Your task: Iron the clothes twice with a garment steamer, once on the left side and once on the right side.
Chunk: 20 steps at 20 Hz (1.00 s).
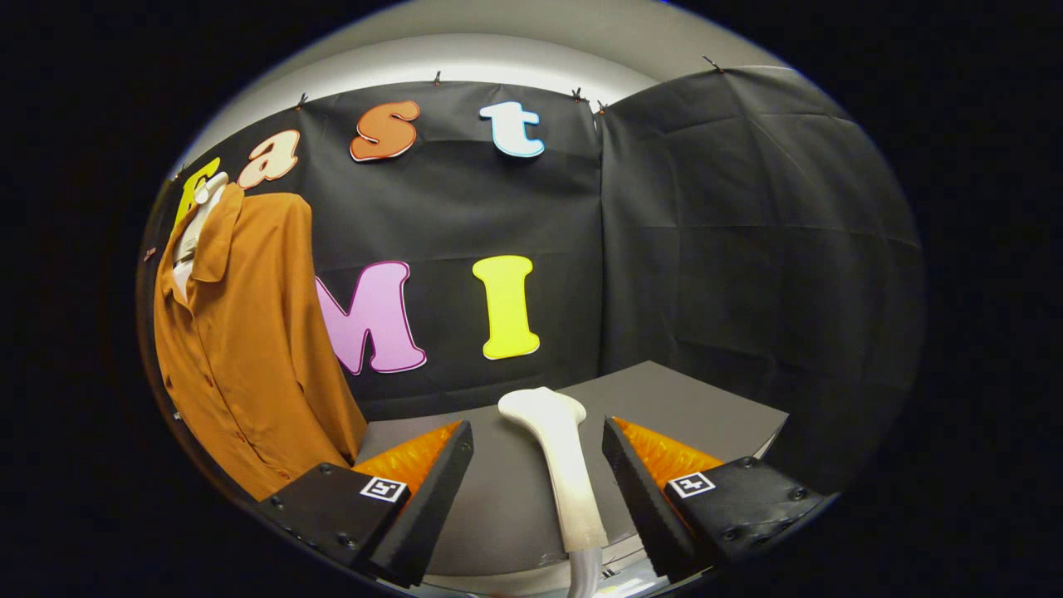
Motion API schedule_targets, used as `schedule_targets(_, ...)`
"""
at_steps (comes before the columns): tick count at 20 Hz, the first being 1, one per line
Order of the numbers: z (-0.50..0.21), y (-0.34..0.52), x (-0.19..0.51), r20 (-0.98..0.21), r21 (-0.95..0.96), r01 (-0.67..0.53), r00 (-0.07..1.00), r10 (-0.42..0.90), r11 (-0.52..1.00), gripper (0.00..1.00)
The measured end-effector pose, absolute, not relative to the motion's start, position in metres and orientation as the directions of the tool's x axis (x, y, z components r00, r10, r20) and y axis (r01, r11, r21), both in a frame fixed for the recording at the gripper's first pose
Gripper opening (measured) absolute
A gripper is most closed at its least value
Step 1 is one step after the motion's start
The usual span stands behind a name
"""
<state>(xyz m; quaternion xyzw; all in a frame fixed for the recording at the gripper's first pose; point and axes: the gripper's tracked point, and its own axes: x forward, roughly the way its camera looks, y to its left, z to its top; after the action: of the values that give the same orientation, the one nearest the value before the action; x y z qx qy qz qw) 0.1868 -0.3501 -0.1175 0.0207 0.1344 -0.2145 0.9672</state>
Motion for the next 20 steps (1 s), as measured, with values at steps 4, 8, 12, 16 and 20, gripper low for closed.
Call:
schedule_targets(4, -0.141, -0.369, 0.205, -0.333, -0.005, 0.411, 0.859, -0.389, 0.911, 0.98)
schedule_targets(8, -0.170, -0.378, 0.225, -0.421, -0.015, 0.396, 0.831, -0.365, 0.918, 0.98)
schedule_targets(12, -0.193, -0.389, 0.231, -0.511, -0.045, 0.405, 0.776, -0.369, 0.913, 0.99)
schedule_targets(16, -0.212, -0.399, 0.229, -0.588, -0.015, 0.442, 0.722, -0.366, 0.897, 0.99)
schedule_targets(20, -0.223, -0.396, 0.229, -0.635, -0.017, 0.430, 0.693, -0.342, 0.902, 0.86)
